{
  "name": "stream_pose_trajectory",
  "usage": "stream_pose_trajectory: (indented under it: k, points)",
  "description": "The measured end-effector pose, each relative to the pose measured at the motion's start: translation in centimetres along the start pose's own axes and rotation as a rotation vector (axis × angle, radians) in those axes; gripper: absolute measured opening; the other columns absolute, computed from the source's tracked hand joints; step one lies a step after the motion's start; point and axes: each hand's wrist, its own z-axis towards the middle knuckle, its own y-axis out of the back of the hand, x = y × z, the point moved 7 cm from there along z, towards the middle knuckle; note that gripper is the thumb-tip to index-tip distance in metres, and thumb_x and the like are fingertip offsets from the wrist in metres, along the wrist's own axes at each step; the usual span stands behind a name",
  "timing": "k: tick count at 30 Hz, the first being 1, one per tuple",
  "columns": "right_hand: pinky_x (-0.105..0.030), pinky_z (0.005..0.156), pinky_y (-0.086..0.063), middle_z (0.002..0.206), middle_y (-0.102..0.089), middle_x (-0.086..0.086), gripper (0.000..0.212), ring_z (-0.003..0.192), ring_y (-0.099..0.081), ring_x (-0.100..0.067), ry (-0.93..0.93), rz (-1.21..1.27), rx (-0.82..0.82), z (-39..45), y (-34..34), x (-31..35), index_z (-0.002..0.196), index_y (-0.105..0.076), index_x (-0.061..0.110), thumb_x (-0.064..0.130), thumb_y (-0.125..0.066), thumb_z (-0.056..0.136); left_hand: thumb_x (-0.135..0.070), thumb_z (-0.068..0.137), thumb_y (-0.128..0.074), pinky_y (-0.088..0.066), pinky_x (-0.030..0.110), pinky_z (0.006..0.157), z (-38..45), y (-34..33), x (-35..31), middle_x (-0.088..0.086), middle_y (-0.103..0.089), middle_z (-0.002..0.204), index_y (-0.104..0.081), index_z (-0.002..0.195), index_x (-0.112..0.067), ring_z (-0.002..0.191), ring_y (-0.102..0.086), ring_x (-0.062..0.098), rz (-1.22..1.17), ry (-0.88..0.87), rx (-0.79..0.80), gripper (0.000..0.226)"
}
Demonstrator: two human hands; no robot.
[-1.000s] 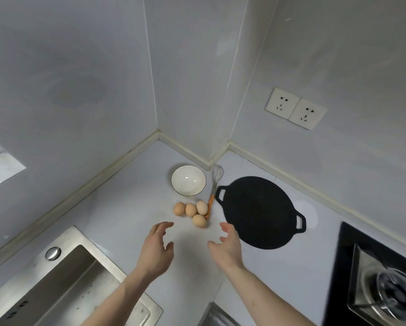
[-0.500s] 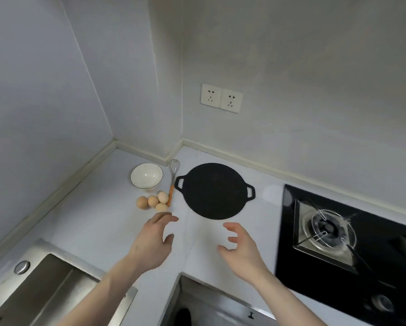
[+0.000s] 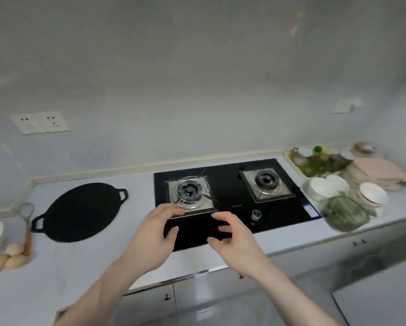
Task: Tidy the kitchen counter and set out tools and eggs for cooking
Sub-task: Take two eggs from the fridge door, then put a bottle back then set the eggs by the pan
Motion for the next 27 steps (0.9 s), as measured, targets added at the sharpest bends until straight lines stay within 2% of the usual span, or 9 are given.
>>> stream_pose_trajectory:
  k: [3, 7, 8, 11, 13, 19, 22, 24, 27]
  points:
    - [-0.026, 0.095, -0.054, 0.131, -0.051, 0.028, 0.050, 0.120, -0.054, 0.002, -0.034, 0.017, -0.124, -2.9, 6.9, -2.7, 0.132, -0.053, 0.041, 0.028, -0.073, 0.087, -0.016, 0.094, -0.062, -0.035, 0.022, 0.114, 1.7, -5.0, -6.1, -0.026, -0.048, 0.139, -0.059, 0.126, -0.039, 0.132, -0.044, -0.003, -0.014, -0.112, 0.104, 0.040]
    - [-0.022, 0.093, -0.052, 0.134, -0.050, 0.026, 0.048, 0.117, -0.054, 0.004, -0.104, 0.044, -0.291, -7.0, 14.8, -6.3, 0.130, -0.053, 0.042, 0.027, -0.072, 0.089, -0.019, 0.096, -0.061, -0.029, 0.005, 0.103, 3.4, -11.2, -13.9, -0.031, -0.044, 0.138, -0.059, 0.126, -0.042, 0.127, -0.042, -0.008, -0.007, -0.250, 0.235, 0.038]
    - [-0.020, 0.092, -0.052, 0.134, -0.050, 0.026, 0.048, 0.116, -0.054, 0.005, -0.118, 0.040, -0.330, -8.0, 16.5, -7.0, 0.130, -0.053, 0.042, 0.027, -0.072, 0.088, -0.020, 0.097, -0.061, -0.030, 0.005, 0.102, 3.9, -12.6, -15.6, -0.033, -0.044, 0.138, -0.058, 0.126, -0.043, 0.125, -0.043, -0.008, -0.008, -0.285, 0.267, 0.037]
    - [-0.021, 0.092, -0.052, 0.131, -0.052, 0.024, 0.046, 0.114, -0.055, 0.007, -0.168, 0.034, -0.452, -10.7, 21.7, -9.4, 0.128, -0.053, 0.043, 0.030, -0.073, 0.088, -0.023, 0.097, -0.059, -0.044, 0.021, 0.101, 5.4, -16.9, -20.5, -0.032, -0.043, 0.139, -0.057, 0.127, -0.044, 0.125, -0.045, -0.006, -0.016, -0.380, 0.380, 0.037]
    - [-0.019, 0.090, -0.052, 0.129, -0.054, 0.025, 0.045, 0.114, -0.056, 0.006, -0.206, 0.041, -0.522, -12.4, 24.7, -10.9, 0.128, -0.054, 0.041, 0.030, -0.073, 0.088, -0.024, 0.098, -0.059, -0.044, 0.026, 0.104, 6.2, -19.7, -23.4, -0.032, -0.043, 0.140, -0.056, 0.129, -0.043, 0.129, -0.043, -0.004, -0.006, -0.443, 0.440, 0.037]
    - [-0.010, 0.080, -0.050, 0.123, -0.059, 0.023, 0.042, 0.110, -0.058, 0.006, -0.318, 0.076, -0.751, -16.8, 32.8, -15.7, 0.123, -0.058, 0.039, 0.029, -0.074, 0.086, -0.024, 0.098, -0.058, -0.028, 0.016, 0.110, 8.5, -27.8, -31.3, -0.028, -0.042, 0.142, -0.055, 0.130, -0.039, 0.134, -0.039, -0.005, -0.002, -0.616, 0.600, 0.035]
    - [-0.026, 0.090, -0.055, 0.120, -0.061, 0.022, 0.040, 0.109, -0.059, 0.004, -0.374, 0.097, -0.849, -18.6, 36.2, -17.7, 0.120, -0.059, 0.041, 0.029, -0.076, 0.086, -0.024, 0.097, -0.060, -0.022, 0.006, 0.106, 9.9, -31.1, -34.7, -0.030, -0.043, 0.139, -0.056, 0.128, -0.039, 0.131, -0.039, -0.007, -0.013, -0.694, 0.670, 0.035]
    - [-0.024, 0.092, -0.053, 0.121, -0.060, 0.022, 0.040, 0.110, -0.059, 0.005, -0.415, 0.098, -0.912, -19.9, 38.3, -18.9, 0.121, -0.059, 0.041, 0.029, -0.076, 0.086, -0.024, 0.096, -0.061, -0.019, -0.002, 0.101, 11.1, -33.2, -37.0, -0.031, -0.044, 0.137, -0.057, 0.127, -0.039, 0.127, -0.040, -0.010, -0.019, -0.755, 0.713, 0.034]
    - [-0.015, 0.081, -0.053, 0.124, -0.060, 0.019, 0.041, 0.107, -0.059, 0.008, -0.465, 0.118, -1.002, -21.8, 40.7, -20.2, 0.122, -0.059, 0.041, 0.030, -0.075, 0.087, -0.023, 0.095, -0.063, -0.028, 0.008, 0.107, 12.7, -36.1, -39.7, -0.029, -0.047, 0.137, -0.058, 0.125, -0.039, 0.127, -0.043, -0.011, -0.051, -0.816, 0.775, 0.034]
